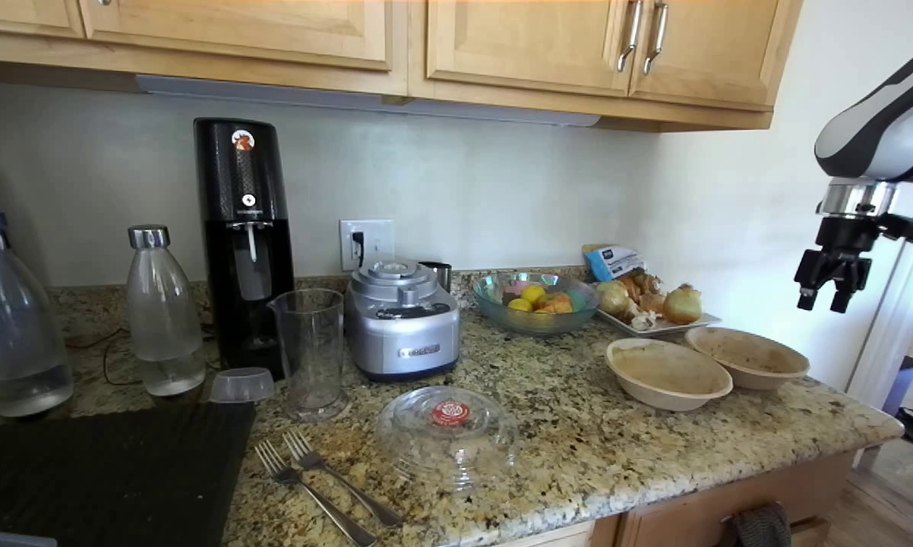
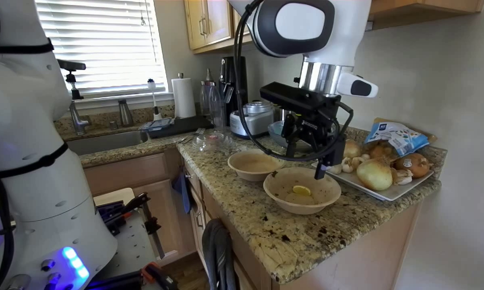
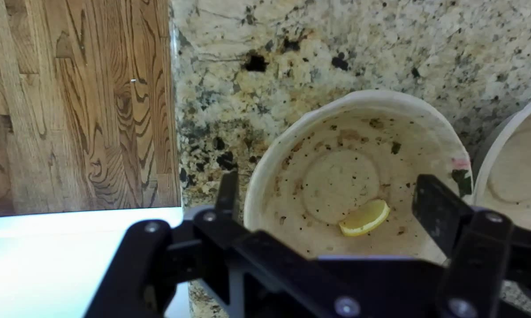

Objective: Put the right bowl in the left one

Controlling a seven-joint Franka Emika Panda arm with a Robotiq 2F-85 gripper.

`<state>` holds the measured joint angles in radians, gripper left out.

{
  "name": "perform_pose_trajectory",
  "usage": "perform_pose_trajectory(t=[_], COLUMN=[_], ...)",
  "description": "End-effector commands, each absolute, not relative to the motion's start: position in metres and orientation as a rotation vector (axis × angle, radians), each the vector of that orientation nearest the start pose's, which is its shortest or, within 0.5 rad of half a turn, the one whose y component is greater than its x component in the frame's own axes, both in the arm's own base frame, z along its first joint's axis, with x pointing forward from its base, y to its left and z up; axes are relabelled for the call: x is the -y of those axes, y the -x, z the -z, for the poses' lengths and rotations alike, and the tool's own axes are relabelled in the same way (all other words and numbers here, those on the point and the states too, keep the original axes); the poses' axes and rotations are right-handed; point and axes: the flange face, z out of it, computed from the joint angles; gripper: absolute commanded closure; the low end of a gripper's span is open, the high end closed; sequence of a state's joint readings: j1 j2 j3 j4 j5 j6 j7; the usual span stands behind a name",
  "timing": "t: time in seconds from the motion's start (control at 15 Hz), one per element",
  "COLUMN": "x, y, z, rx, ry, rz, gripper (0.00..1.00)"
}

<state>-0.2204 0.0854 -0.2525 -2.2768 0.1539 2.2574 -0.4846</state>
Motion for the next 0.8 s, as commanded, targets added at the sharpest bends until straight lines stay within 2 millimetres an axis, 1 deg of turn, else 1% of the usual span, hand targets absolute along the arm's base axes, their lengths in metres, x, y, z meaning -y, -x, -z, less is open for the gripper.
perform_pose_trajectory(t=[0.0, 0.27, 0.47, 0.6, 0.67, 0.73], x=[0.247, 0.255, 0.261, 0.263, 0.256, 0.258], y=[-0.469, -0.475, -0.477, -0.476, -0.476, -0.477], z=[-0.291, -0.271, -0.260, -0.258, -0.259, -0.257], rx=[-0.109, -0.056, -0.037, -0.027, -0.043, -0.037], ry=[2.986, 2.979, 2.952, 2.944, 2.958, 2.958], rz=[-0.014, 0.007, 0.006, 0.002, -0.031, -0.032], gripper=[0.00, 0.00, 0.00, 0.00, 0.00, 0.00])
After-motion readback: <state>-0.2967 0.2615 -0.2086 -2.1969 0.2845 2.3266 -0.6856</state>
